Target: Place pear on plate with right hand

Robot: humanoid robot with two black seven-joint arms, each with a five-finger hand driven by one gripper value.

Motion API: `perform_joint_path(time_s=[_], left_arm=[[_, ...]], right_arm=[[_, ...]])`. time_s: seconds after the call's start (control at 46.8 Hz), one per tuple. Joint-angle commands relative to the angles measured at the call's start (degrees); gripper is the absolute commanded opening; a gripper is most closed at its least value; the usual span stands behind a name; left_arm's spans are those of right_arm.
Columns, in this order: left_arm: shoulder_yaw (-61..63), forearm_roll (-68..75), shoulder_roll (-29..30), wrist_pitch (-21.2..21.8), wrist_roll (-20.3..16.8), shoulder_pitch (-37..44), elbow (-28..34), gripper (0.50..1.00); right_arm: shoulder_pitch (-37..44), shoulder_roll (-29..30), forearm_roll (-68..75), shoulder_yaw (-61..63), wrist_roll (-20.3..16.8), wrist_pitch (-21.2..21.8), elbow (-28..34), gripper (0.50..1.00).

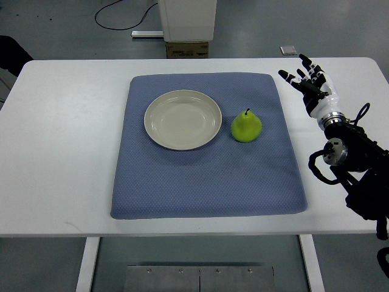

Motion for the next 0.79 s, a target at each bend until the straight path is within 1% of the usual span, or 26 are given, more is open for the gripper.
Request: perform_joint_path(time_s=[0.0, 0.769], left_arm=[[0.0, 0.0, 0.0, 0.1, 0.1, 0.0, 0.0, 1.000], [0.0, 0.0, 0.0, 0.0, 0.0, 0.0, 0.0, 1.000]], right_arm=[[0.0, 0.0, 0.0, 0.0, -0.1, 0.0, 0.0, 1.000], [0.7, -0.2, 0.0, 0.0, -0.1, 0.2, 0.0, 1.000]])
